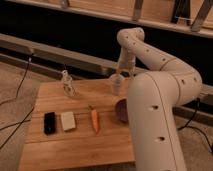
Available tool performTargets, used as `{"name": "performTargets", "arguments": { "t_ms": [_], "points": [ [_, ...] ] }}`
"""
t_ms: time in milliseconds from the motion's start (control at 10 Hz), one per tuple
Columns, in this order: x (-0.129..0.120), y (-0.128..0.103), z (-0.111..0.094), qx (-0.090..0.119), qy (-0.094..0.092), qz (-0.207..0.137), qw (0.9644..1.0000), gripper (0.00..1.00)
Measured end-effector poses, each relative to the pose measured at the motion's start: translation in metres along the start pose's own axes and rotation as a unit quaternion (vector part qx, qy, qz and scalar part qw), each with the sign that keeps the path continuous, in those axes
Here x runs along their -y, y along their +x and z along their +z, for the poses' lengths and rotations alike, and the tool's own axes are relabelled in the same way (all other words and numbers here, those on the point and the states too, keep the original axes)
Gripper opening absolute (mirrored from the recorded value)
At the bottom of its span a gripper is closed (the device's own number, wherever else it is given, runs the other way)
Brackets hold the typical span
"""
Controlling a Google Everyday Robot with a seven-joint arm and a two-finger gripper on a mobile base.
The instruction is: Pick up the ceramic cup
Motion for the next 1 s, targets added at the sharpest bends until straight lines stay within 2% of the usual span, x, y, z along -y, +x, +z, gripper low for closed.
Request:
{"name": "performTargets", "arguments": {
  "t_ms": [500, 1000],
  "points": [
    [0.006, 0.000, 0.016, -0.023, -0.002, 0.013, 0.9996, 0.65],
    [0.011, -0.003, 0.020, -0.033, -0.009, 0.027, 0.9990, 0.65]
  ]
}}
